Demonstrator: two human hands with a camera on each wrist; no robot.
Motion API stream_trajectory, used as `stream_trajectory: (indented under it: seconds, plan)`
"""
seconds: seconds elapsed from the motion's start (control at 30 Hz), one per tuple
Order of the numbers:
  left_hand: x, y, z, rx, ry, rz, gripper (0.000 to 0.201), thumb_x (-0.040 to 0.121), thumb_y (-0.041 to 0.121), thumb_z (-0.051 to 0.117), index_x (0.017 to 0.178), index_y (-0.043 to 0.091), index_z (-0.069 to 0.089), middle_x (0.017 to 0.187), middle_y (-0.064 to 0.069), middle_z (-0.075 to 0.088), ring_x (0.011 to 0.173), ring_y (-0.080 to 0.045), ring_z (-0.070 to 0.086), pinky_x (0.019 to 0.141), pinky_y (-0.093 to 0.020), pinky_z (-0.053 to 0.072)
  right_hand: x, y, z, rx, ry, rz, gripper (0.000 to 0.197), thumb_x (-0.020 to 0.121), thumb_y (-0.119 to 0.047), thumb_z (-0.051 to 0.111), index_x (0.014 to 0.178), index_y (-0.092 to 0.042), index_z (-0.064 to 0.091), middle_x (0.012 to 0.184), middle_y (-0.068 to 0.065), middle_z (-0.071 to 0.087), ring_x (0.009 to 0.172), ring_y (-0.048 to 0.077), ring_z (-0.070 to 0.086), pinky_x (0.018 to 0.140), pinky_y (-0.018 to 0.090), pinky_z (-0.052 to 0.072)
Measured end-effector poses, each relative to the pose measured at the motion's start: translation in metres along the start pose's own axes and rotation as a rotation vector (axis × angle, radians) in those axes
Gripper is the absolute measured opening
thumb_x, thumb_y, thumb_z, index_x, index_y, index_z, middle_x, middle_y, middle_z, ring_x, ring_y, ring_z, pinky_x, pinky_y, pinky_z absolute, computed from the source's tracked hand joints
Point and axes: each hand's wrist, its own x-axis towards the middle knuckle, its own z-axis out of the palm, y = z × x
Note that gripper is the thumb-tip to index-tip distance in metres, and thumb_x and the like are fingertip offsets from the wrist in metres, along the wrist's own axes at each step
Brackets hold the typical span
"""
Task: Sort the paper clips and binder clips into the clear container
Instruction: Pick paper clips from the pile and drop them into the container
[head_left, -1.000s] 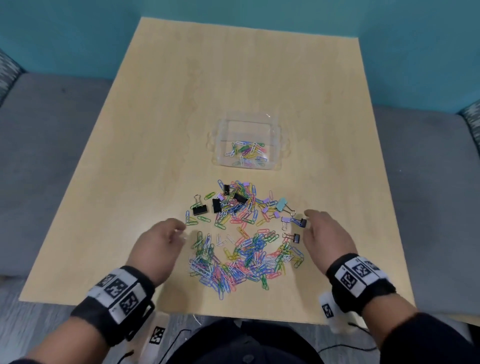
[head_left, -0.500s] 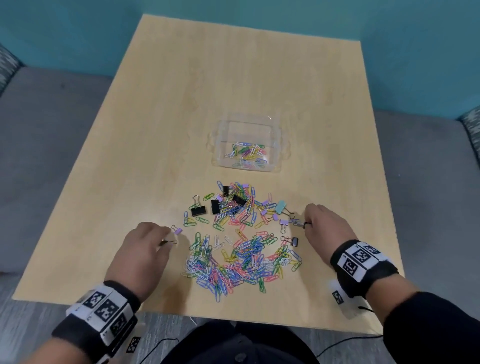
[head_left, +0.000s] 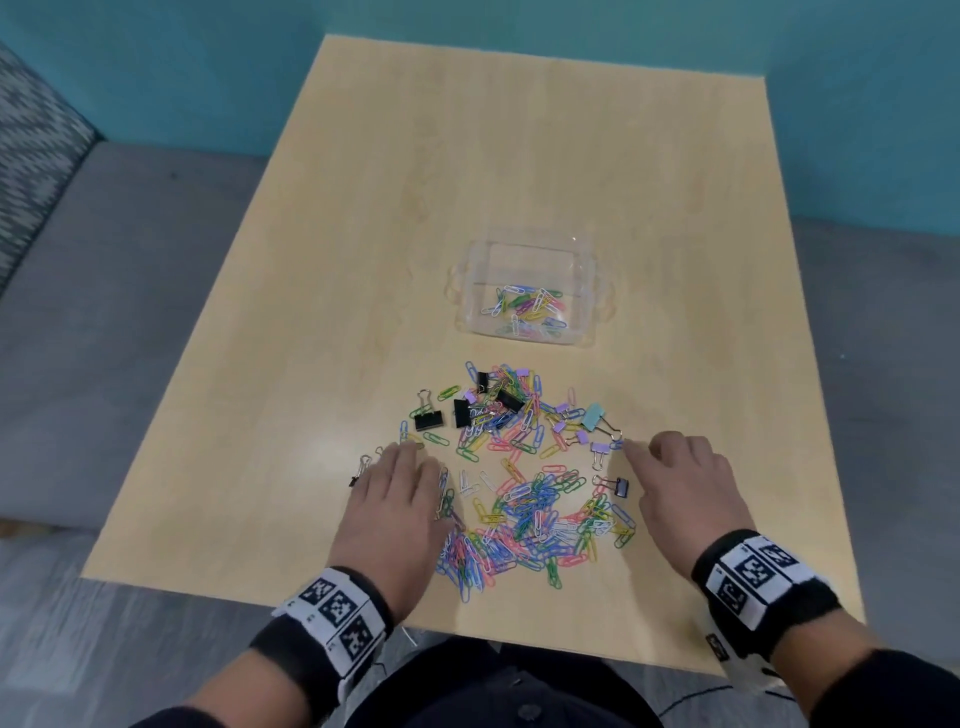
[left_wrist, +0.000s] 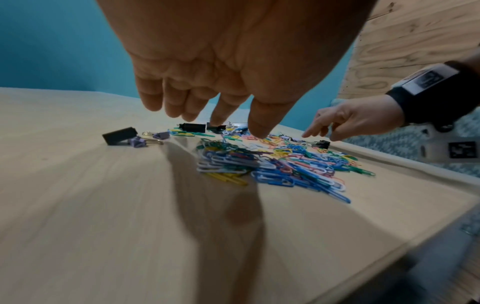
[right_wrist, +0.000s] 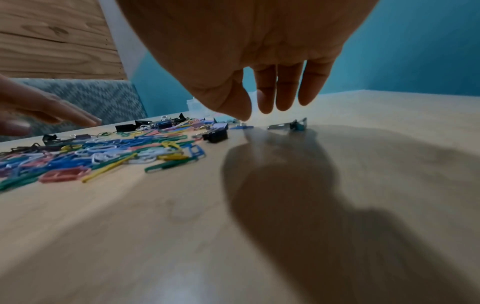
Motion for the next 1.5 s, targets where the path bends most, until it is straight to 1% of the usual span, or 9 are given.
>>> stream_trajectory:
  seconds: [0.13,0.43,0.57,0.7,0.83,1.0,1.17,1.4,1.5]
  plan:
    - [0.005,0.002,0.002,0.042,0.024,0.024,0.065,0.086,0.049,0.030,0.132,0.006,0.045,0.138,-0.020,0.045,0.130,-0.037,0.039,0.106,-0.051,0.031,-0.003,-0.006,0.002,-0.034,-0.052,0.024,0.061,0.066,-0.010,0.055,0.127,-0.021,0.053,0.102,0.005,0.052,0.090,0.028,0.042,0.073,0.040,0.038]
    - [0.016,0.001,0.013,0.059,0.087,0.077,0.065,0.087,0.047,0.031,0.133,0.003,0.044,0.136,-0.024,0.045,0.127,-0.039,0.041,0.106,-0.046,0.020,-0.018,-0.008,-0.004,-0.028,-0.128,0.095,0.056,0.072,-0.014,0.048,0.127,-0.020,0.051,0.105,0.004,0.052,0.094,0.027,0.041,0.076,0.038,0.036]
    - [0.020,0.001,0.011,0.084,0.079,0.097,0.066,0.087,0.048,0.030,0.130,0.001,0.049,0.130,-0.024,0.052,0.121,-0.038,0.048,0.104,-0.047,0.022,-0.036,-0.011,0.001,-0.068,-0.114,0.145,0.040,0.068,-0.014,0.056,0.108,-0.014,0.062,0.091,0.006,0.055,0.082,0.029,0.045,0.066,0.039,0.037]
    - [0.011,0.003,0.014,0.069,0.054,0.120,0.065,0.086,0.047,0.031,0.129,0.001,0.049,0.131,-0.023,0.051,0.121,-0.037,0.049,0.104,-0.048,0.024,-0.059,-0.023,0.006,-0.036,-0.063,0.127,0.038,0.064,-0.017,0.040,0.093,-0.009,0.063,0.076,0.007,0.053,0.068,0.031,0.045,0.056,0.038,0.037]
    - [-0.002,0.008,0.020,0.038,0.040,0.153,0.065,0.087,0.047,0.032,0.131,0.003,0.050,0.134,-0.022,0.049,0.124,-0.036,0.048,0.105,-0.047,0.024,-0.069,-0.041,0.008,0.020,-0.050,-0.021,0.047,0.055,-0.014,0.064,0.102,-0.010,0.065,0.077,0.005,0.054,0.068,0.029,0.048,0.054,0.038,0.041]
    - [-0.012,0.015,0.024,0.017,0.067,0.258,0.061,0.086,0.048,0.036,0.128,0.006,0.054,0.132,-0.018,0.054,0.121,-0.032,0.052,0.103,-0.045,0.026,-0.052,-0.047,0.006,0.070,-0.036,-0.004,0.063,0.060,-0.012,0.059,0.124,-0.011,0.056,0.085,0.006,0.057,0.072,0.029,0.050,0.056,0.039,0.043]
    - [-0.018,0.020,0.019,-0.030,0.090,0.366,0.057,0.086,0.047,0.040,0.125,0.008,0.054,0.127,-0.012,0.057,0.117,-0.030,0.054,0.103,-0.042,0.032,-0.046,-0.055,0.008,0.067,-0.079,-0.085,0.065,0.057,-0.011,0.063,0.122,-0.013,0.058,0.084,0.006,0.058,0.070,0.029,0.051,0.054,0.037,0.043]
    - [-0.026,0.017,0.012,-0.109,0.032,0.114,0.056,0.085,0.044,0.043,0.131,0.012,0.044,0.134,-0.013,0.047,0.118,-0.033,0.045,0.085,-0.045,0.051,-0.041,-0.068,0.006,0.092,-0.117,-0.101,0.063,0.061,-0.016,0.064,0.123,-0.014,0.055,0.088,0.002,0.057,0.073,0.026,0.053,0.056,0.035,0.044]
    - [-0.033,0.013,0.011,-0.221,0.037,-0.012,0.068,0.075,0.047,0.066,0.132,0.016,0.043,0.125,-0.009,0.047,0.106,-0.029,0.044,0.081,-0.042,0.051,-0.046,-0.072,0.003,0.164,-0.120,-0.076,0.056,0.070,-0.023,0.052,0.126,-0.016,0.050,0.093,0.004,0.053,0.078,0.028,0.052,0.059,0.038,0.046]
